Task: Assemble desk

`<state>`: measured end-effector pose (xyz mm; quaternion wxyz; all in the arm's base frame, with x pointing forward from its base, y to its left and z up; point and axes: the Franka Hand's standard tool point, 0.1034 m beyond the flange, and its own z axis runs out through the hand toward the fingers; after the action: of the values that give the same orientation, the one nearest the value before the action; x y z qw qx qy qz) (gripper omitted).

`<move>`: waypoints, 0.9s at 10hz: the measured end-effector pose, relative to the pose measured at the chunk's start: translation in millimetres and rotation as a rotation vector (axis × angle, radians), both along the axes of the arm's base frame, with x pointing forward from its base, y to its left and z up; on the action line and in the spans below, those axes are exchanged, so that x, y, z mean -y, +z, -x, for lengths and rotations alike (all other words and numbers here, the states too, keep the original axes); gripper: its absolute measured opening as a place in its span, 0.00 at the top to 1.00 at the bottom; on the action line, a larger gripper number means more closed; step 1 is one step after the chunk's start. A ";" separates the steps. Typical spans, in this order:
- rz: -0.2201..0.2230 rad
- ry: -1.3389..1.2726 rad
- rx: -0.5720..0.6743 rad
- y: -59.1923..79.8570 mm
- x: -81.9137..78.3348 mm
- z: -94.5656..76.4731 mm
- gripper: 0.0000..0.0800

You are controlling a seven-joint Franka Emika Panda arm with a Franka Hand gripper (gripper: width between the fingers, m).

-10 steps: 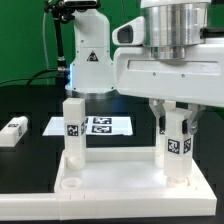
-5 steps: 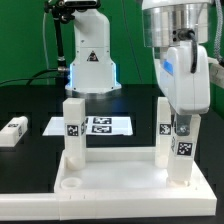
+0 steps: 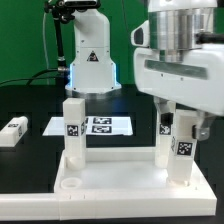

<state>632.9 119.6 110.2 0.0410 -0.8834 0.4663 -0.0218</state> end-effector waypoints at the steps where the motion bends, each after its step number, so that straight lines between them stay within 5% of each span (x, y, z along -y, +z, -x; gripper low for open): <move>1: 0.004 0.040 0.002 1.0 -6.5 2.0 0.19; 3: 0.018 0.194 0.008 -0.2 -2.9 1.5 0.19; 6: 0.163 0.801 0.044 5.1 0.4 -8.3 0.19; 8: 0.174 0.813 0.071 5.0 6.7 -11.4 0.19; 9: 0.174 0.808 0.071 4.7 6.7 -11.3 0.35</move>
Offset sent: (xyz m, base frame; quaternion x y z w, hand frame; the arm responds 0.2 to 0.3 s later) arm 0.0000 0.0000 0.0000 0.0000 0.0000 -0.1296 0.9916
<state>644.2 112.9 114.9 -0.0123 -0.9942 0.0767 -0.0737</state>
